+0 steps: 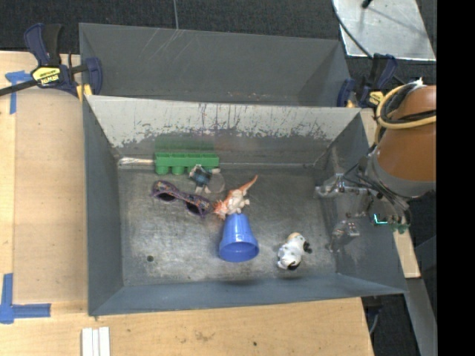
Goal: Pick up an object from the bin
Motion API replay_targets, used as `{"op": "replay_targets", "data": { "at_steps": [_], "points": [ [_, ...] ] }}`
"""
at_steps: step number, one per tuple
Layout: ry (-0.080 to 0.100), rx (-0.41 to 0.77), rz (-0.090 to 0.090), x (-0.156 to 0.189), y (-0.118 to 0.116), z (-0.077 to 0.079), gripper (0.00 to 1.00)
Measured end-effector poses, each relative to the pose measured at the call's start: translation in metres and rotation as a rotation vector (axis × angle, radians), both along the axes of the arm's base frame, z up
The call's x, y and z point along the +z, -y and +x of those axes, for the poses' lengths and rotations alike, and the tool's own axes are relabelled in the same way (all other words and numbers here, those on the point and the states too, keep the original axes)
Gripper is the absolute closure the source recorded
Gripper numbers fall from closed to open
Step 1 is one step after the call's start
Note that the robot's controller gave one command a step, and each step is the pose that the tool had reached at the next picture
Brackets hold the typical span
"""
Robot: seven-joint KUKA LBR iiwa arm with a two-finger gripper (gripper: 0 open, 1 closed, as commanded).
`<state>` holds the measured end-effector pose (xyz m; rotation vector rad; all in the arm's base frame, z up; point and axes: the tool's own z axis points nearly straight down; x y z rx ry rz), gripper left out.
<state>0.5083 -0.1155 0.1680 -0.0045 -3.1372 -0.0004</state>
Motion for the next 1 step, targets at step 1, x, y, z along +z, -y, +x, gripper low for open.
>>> {"op": "replay_targets", "data": {
  "at_steps": [1],
  "points": [
    [0.008,0.003,-0.001,0.0036,-0.0005,0.002,0.0]
  ]
}}
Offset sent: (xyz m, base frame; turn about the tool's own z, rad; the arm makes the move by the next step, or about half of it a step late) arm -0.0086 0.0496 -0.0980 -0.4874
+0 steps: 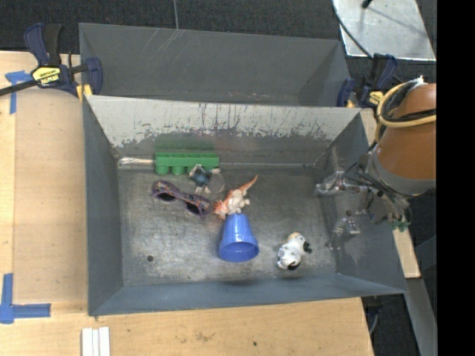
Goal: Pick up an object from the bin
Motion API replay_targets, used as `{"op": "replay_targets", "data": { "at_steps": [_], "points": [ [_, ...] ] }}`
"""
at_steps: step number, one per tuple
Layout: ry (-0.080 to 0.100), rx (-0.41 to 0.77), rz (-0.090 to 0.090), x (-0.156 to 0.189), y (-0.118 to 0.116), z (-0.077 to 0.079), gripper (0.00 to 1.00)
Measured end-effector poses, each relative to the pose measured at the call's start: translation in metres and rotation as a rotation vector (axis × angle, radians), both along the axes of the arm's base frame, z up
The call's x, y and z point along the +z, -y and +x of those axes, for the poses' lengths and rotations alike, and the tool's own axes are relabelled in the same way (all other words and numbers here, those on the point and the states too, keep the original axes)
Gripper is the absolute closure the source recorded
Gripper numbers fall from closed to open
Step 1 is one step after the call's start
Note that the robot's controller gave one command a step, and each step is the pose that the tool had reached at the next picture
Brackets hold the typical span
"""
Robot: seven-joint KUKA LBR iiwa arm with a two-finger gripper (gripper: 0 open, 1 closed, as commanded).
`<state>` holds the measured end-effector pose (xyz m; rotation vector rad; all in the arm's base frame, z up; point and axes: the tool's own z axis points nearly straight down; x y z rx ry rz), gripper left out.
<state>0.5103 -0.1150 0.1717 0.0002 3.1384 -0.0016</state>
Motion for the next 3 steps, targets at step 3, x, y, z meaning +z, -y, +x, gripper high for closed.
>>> {"op": "replay_targets", "data": {
  "at_steps": [3],
  "points": [
    [-0.001,0.585,-0.001,-0.058,-0.048,-0.009,0.0]
  ]
}}
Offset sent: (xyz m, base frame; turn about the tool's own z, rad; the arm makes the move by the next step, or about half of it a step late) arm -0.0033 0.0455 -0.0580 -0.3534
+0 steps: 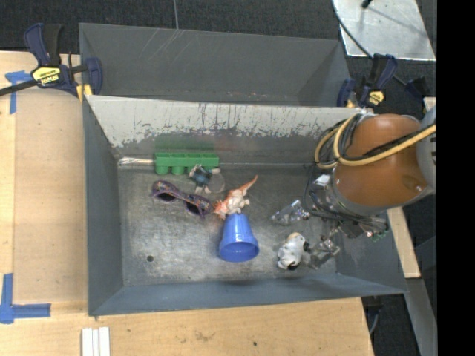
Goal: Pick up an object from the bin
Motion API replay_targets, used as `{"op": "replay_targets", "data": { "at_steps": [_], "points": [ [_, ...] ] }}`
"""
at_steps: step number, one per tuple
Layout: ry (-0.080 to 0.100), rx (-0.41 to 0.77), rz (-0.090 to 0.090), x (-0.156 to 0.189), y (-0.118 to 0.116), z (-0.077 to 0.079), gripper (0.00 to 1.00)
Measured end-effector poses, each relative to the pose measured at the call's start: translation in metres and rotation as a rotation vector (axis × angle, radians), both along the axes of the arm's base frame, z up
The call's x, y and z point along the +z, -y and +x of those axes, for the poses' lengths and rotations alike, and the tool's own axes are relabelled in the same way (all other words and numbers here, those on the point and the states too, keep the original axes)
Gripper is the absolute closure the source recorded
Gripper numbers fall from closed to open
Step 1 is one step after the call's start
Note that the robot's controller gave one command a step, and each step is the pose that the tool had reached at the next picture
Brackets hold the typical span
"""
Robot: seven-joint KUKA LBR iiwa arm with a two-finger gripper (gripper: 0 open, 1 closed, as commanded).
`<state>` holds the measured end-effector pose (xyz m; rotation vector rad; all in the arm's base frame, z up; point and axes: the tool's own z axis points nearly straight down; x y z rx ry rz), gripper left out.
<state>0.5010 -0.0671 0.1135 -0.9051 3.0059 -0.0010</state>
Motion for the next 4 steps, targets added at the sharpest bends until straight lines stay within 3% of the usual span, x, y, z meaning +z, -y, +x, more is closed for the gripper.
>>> {"op": "replay_targets", "data": {
  "at_steps": [1,2,4],
  "points": [
    [0.005,0.187,-0.001,-0.043,-0.015,-0.008,0.0],
    [0.0,0.351,-0.002,-0.04,-0.023,0.006,1.0],
    [0.001,0.351,-0.002,-0.038,-0.023,0.006,1.0]
  ]
}}
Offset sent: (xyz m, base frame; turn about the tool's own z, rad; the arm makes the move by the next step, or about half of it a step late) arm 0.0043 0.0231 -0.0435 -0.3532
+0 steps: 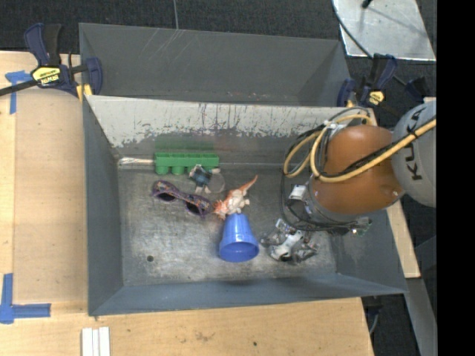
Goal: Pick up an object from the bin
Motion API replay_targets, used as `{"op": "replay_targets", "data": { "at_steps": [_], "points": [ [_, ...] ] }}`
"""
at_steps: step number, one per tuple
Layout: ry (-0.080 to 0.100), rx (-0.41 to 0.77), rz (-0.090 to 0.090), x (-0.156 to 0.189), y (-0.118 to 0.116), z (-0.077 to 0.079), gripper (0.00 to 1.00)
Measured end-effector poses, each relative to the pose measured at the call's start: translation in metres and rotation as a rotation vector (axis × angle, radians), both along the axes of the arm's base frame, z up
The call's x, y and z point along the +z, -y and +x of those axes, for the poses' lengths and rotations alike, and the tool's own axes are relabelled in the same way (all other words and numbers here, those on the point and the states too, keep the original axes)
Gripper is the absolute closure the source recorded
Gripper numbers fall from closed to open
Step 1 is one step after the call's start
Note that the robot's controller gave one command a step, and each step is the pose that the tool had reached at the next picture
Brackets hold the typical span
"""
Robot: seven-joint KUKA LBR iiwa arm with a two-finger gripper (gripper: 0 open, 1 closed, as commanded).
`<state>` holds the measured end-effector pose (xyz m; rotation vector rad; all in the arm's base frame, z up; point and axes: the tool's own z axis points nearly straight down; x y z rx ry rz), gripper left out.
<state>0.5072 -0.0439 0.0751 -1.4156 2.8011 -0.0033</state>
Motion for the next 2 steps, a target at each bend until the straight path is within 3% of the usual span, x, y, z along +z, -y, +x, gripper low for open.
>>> {"op": "replay_targets", "data": {
  "at_steps": [2],
  "points": [
    [-0.01,-0.002,0.003,0.026,-0.001,-0.003,1.0]
  ]
}}
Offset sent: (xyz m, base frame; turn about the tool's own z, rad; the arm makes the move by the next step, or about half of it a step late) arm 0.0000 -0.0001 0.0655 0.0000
